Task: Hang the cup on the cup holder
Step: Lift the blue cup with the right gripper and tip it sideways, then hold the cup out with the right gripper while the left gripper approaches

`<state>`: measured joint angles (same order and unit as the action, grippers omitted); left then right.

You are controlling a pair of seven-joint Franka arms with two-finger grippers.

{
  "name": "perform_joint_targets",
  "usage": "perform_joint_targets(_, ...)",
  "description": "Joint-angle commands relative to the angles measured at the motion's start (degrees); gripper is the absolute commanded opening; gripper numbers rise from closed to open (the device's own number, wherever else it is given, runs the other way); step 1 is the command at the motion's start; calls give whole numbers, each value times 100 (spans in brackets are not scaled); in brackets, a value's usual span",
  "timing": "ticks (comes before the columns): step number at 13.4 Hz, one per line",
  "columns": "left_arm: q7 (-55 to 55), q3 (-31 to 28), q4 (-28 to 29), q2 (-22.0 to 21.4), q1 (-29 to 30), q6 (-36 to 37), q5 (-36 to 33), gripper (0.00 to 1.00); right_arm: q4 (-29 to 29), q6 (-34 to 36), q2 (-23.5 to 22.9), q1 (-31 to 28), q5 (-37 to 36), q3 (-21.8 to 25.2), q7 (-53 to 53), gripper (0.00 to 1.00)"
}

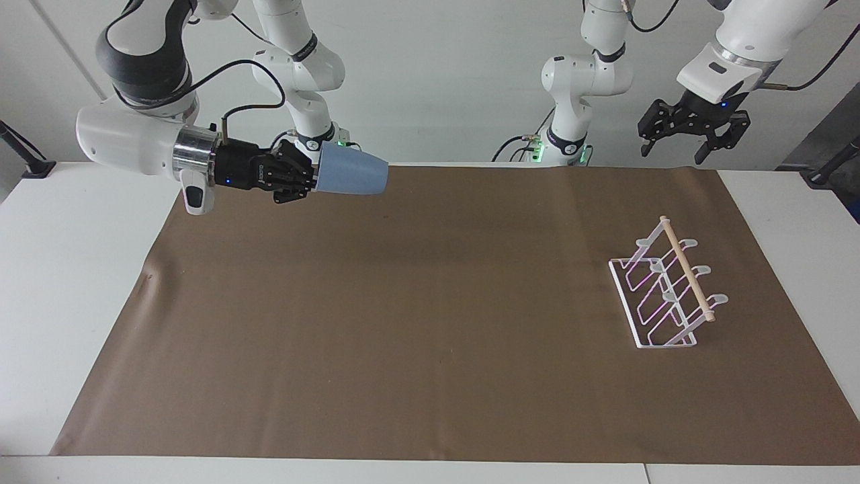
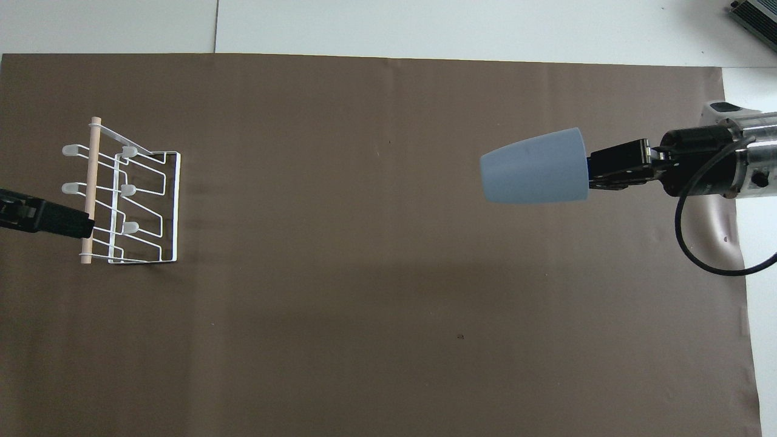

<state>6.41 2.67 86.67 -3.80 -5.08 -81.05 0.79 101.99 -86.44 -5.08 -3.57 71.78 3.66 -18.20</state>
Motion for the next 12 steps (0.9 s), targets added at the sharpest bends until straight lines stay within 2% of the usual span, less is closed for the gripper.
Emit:
perform_joint_targets(1, -839, 102, 61, -121, -81, -25, 453, 100, 338, 329, 261, -82, 354, -23, 79, 0)
perform_joint_targets(2, -1539, 111, 70, -112, -81, -86, 857, 100, 565, 321, 357, -30, 390, -23, 62, 0)
perform_joint_targets(4, -3671, 94, 96, -86, 42, -462, 2068, 100, 1005, 269, 429, 32, 1002, -23, 36, 0)
perform_joint_targets(8, -5980, 164, 140, 20, -124, -1218, 3152, 100, 1234, 242, 402, 181, 1487, -32, -9, 0)
perform_joint_targets(10, -6912, 330, 297, 2, -213, -1614, 3662, 100, 1314, -64, 420, 401, 1690, -32, 9, 0)
perform_joint_targets(12, -7861, 664, 386, 2, -221, -2167, 3892, 100, 1375, -381, 429, 734, 1953, -32, 70, 0)
